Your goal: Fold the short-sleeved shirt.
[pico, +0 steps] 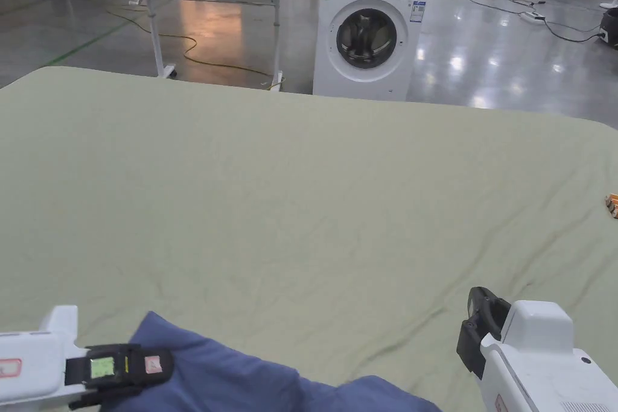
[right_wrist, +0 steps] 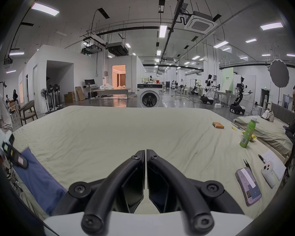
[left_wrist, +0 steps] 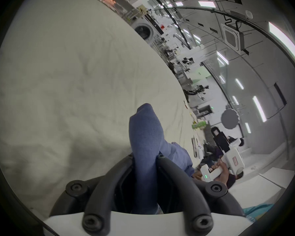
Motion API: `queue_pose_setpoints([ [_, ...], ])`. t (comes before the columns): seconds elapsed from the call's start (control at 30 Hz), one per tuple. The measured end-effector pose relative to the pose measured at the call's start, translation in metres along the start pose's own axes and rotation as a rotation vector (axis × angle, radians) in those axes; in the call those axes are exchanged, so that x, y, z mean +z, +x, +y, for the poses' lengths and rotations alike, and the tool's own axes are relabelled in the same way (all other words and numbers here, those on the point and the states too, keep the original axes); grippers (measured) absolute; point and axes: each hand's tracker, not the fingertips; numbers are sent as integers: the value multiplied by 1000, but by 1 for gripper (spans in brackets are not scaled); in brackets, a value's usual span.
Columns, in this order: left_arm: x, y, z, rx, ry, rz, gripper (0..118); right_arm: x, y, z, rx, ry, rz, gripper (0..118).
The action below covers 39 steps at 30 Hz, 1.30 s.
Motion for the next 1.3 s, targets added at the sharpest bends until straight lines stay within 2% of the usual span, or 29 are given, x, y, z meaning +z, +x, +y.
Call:
queue_pose_setpoints([
  [0.13,31,57,15,-132,39,234,10,-1,-3,1,4,2,12,1],
  [0.27,24,112,18,-255,15,392,10,-2,-6,0,2,2,26,1],
  [0.4,0,150,7,-338,-48,441,10,-3,-7,-2,-10,2,31,1],
  [0.63,-34,208,-31,-454,-125,349,11,-3,-3,-3,-11,-6,21,1],
  [0.8,-72,225,-52,-469,-225,244,11,-3,-2,-6,-12,-15,17,1],
  [1.17,-183,220,-108,-450,-351,270,13,-1,0,-11,-17,-41,5,1],
  [1.23,-193,216,-112,-430,-356,271,19,-1,1,-12,-14,-46,5,1],
  [1.3,-191,210,-109,-384,-349,218,37,-1,1,-12,-14,-48,6,1],
])
